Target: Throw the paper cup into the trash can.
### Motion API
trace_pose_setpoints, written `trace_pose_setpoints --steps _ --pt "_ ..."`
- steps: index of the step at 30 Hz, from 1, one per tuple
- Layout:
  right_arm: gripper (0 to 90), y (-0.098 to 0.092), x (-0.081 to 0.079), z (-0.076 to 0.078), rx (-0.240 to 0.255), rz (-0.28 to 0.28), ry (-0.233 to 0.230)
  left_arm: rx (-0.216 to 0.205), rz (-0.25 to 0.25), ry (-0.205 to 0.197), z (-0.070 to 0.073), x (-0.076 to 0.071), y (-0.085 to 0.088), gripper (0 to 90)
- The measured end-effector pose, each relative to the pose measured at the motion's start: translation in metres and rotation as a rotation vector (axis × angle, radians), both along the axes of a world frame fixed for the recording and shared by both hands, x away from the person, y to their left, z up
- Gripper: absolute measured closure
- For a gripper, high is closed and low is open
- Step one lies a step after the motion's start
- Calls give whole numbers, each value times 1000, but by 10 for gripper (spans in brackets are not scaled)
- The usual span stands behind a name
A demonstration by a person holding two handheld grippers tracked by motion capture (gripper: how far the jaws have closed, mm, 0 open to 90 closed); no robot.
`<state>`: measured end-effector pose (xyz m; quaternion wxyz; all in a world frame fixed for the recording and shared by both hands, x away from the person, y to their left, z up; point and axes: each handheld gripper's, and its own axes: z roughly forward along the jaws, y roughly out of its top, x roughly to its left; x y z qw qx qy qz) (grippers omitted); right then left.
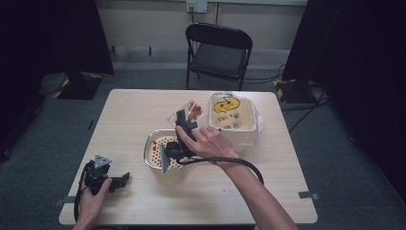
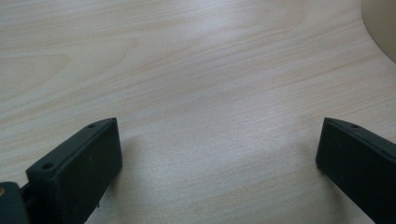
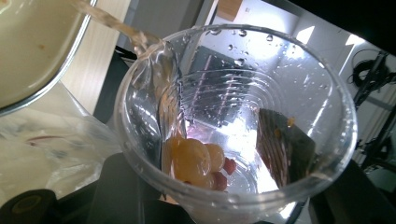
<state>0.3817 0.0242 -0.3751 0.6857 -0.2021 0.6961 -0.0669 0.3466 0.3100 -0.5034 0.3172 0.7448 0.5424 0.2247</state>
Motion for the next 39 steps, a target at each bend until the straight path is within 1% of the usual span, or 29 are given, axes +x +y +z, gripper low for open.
trace_pose_setpoints --steps 4,7,9,12,13,15,16,17,20,22,24,25,27,28,30,31,33,36,38,39 --pt "478 1 0 1 -24 -3 -14 0 0 0 0 0 0 0" --pt "479 1 0 1 -45 -8 -34 0 0 0 0 0 0 0" --pt "480 1 -1 0 -84 -10 -47 0 0 0 0 0 0 0" --pt "482 2 -3 -2 -144 -14 -80 0 0 0 0 0 0 0" --pt "482 2 -3 -3 -155 -15 -85 0 0 0 0 0 0 0" --pt "483 2 -3 -5 -162 -14 -90 -1 0 0 0 0 0 0" --pt "484 2 -3 -5 -183 -24 -99 -1 0 -1 0 0 0 0" --pt "484 1 -3 -5 -187 -18 -105 -1 0 0 0 0 0 0" --pt "484 1 -3 -7 -254 0 -143 1 0 1 0 0 0 0" --pt "485 2 -4 -8 -287 19 -160 1 -1 0 0 0 0 0" --pt "486 3 -5 -7 -308 28 -175 2 -1 1 0 0 0 0" --pt "486 4 -6 -6 -340 15 -181 1 -1 0 0 0 0 0" --pt "486 4 -7 -3 -344 14 -184 4 -2 0 0 0 0 0" --pt "486 4 -8 -2 -355 13 -192 4 -2 0 0 0 0 0" --pt "486 4 -8 -1 -353 17 -190 4 -2 0 0 0 0 0" --pt "486 4 -9 0 -359 15 -196 4 -2 0 0 0 0 0" --pt "486 5 -9 2 -339 12 -188 4 -1 -1 0 0 0 0" --pt "485 6 -10 2 -337 11 -181 4 -1 0 0 0 0 0" --pt "485 7 -9 2 -316 10 -167 4 -1 -1 0 0 0 0" --pt "485 7 -8 3 -295 9 -154 4 -2 0 0 0 0 0"
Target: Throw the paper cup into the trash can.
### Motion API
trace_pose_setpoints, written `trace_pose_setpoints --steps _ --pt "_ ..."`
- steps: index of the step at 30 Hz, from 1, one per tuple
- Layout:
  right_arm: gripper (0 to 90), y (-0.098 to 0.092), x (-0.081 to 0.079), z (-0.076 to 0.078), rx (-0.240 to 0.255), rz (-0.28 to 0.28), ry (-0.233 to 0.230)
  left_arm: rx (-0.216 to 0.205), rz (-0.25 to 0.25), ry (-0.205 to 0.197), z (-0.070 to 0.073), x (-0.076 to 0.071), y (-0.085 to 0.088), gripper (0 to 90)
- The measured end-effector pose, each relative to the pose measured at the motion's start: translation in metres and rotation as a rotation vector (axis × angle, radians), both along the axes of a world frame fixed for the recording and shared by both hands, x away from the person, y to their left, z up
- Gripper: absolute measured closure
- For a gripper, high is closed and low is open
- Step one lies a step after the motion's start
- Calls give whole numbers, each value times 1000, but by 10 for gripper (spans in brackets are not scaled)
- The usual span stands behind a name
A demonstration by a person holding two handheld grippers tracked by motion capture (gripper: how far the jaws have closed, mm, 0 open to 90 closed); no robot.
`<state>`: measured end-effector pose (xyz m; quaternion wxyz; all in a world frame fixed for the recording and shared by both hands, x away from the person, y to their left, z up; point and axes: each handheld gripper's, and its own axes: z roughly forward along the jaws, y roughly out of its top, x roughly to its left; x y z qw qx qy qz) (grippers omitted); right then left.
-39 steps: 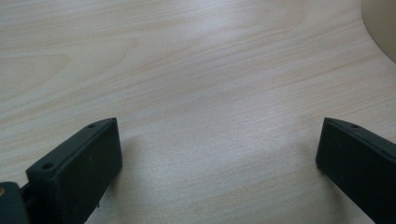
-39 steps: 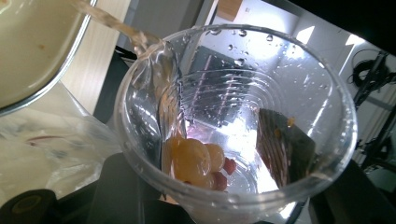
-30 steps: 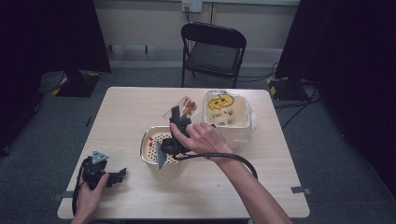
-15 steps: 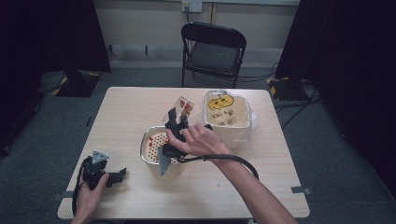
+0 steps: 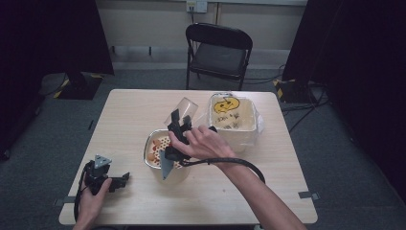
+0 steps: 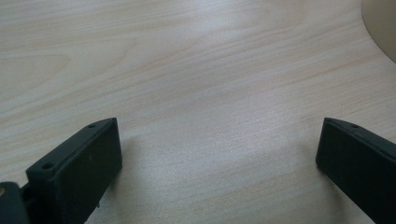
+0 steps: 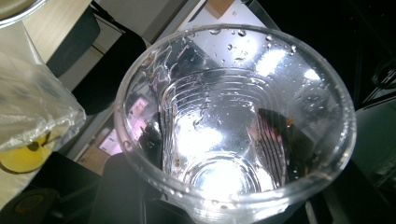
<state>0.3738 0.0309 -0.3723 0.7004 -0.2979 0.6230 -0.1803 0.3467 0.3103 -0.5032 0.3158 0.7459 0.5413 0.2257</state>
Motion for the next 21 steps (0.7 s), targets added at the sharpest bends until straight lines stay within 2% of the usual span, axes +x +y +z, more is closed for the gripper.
trace_pose_setpoints --steps 3,4,5,6,7,8,10,13,14,15,18,20,21 --pt "485 -1 0 4 98 -15 55 -3 1 0 0 0 0 0" --pt "484 -1 1 7 146 -22 94 -3 1 0 0 0 0 0" --pt "484 -1 1 11 222 -22 145 -4 1 0 0 0 0 0" --pt "484 -2 1 13 259 -23 171 -3 1 0 0 0 0 0" --pt "484 -3 2 18 342 -30 223 -3 1 0 0 0 0 0" --pt "485 -4 4 21 378 -26 252 -5 2 -1 0 0 0 0" --pt "485 -8 6 28 497 -45 310 -5 2 0 0 0 0 0" --pt "485 -16 10 38 649 -57 395 -5 1 0 0 0 0 0" --pt "485 -19 10 41 706 -62 435 -5 2 0 0 0 0 0" --pt "485 -21 11 43 733 -58 460 -5 2 0 0 0 0 0" --pt "485 -30 12 49 886 -61 553 -5 1 0 0 0 0 0" --pt "485 -34 14 51 952 -57 609 -5 1 0 0 0 0 0" --pt "485 -36 14 53 1001 -60 637 -5 2 0 0 0 0 0"
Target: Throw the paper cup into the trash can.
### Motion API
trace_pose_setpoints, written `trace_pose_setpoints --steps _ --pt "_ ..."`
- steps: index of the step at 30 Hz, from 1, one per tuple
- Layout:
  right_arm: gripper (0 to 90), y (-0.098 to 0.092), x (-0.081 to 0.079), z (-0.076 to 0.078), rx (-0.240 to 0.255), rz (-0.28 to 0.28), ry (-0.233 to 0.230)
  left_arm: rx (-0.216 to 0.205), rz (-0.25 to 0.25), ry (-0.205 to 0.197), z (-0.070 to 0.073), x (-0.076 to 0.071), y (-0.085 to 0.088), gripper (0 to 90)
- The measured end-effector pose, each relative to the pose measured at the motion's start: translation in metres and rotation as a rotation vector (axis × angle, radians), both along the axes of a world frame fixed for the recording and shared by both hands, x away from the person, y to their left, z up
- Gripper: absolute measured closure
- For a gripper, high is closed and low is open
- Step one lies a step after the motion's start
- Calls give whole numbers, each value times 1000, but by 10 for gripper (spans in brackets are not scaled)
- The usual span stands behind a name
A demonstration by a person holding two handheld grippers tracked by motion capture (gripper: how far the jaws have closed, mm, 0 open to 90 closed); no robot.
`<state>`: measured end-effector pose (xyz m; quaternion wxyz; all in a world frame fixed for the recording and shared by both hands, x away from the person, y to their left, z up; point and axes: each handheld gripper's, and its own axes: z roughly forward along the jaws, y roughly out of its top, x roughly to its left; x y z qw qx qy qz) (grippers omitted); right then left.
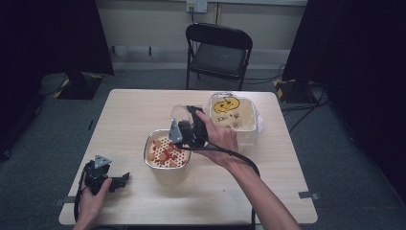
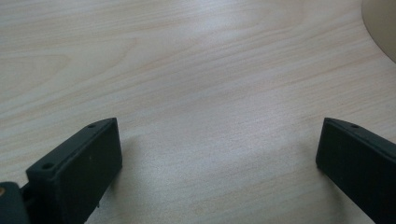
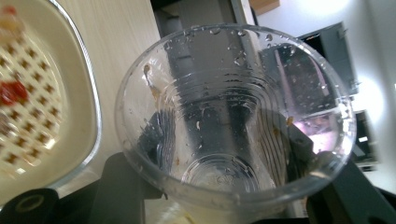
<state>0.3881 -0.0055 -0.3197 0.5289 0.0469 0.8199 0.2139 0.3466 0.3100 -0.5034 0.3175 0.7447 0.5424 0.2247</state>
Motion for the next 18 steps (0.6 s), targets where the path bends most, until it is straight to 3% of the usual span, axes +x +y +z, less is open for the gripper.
trace_pose_setpoints --steps 1,7,15,18 --pt "485 -3 2 2 67 4 41 0 0 0 0 0 0 0" --pt "487 -18 14 7 346 24 218 1 0 0 0 0 0 0" --pt "489 -23 17 10 538 60 304 0 0 0 0 0 0 0" --pt "488 -26 19 11 635 89 336 0 0 0 0 0 0 0"
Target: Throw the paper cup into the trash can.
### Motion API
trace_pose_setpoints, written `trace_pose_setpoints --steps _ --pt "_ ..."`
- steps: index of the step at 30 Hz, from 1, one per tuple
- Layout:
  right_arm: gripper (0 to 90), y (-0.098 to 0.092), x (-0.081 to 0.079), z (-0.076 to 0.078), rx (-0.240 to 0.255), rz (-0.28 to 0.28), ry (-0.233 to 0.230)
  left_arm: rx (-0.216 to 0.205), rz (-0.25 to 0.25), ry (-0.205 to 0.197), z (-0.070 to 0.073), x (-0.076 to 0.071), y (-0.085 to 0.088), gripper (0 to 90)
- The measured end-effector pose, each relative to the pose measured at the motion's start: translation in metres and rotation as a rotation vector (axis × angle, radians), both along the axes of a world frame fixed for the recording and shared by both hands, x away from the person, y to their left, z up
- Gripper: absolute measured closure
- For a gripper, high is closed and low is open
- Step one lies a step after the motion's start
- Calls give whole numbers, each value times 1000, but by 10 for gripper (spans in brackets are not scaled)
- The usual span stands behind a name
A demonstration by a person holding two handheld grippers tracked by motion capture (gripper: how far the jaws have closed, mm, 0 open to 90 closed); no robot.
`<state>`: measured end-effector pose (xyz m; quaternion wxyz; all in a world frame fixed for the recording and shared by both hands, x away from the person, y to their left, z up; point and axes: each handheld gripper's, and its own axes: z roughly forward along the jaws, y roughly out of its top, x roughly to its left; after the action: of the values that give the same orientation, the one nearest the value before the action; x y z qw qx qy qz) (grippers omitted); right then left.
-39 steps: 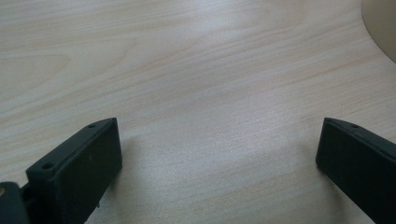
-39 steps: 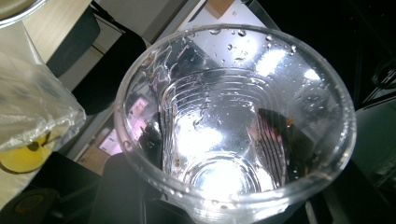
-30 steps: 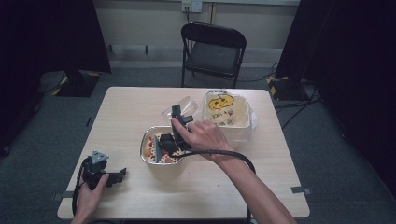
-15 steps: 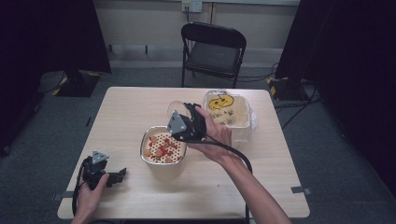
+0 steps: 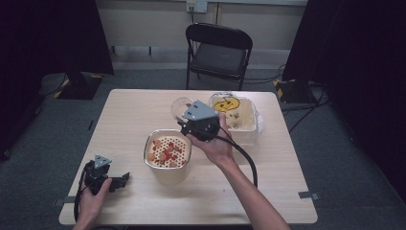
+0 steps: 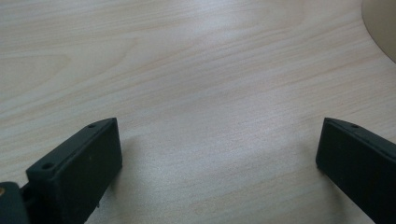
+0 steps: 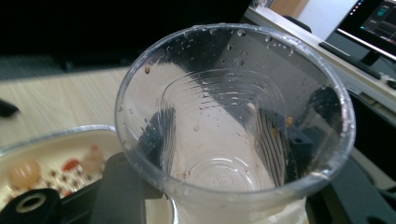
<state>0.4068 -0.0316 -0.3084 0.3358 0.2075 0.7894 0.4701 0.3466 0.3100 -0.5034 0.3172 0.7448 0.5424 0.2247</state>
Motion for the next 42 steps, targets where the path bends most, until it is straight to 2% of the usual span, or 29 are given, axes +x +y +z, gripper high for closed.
trace_pose_setpoints --steps 5,8,12,13,20,26,29,35,42 --pt "488 -10 7 3 152 27 52 0 0 0 0 0 0 0" --pt "488 -17 11 5 214 23 79 0 0 0 0 0 0 0" --pt "486 -27 15 9 241 4 73 0 0 0 0 0 0 0" --pt "486 -29 15 10 235 -5 59 0 0 0 0 0 0 0" --pt "486 -50 22 16 264 -49 61 0 0 0 0 0 0 0" --pt "486 -58 24 17 254 -72 58 0 0 0 0 0 0 0" --pt "485 -60 26 16 236 -94 65 0 0 0 0 0 0 0" --pt "484 -85 40 15 258 -176 99 0 0 0 0 0 0 0" --pt "471 -118 57 5 300 -269 156 0 0 0 0 0 0 0"
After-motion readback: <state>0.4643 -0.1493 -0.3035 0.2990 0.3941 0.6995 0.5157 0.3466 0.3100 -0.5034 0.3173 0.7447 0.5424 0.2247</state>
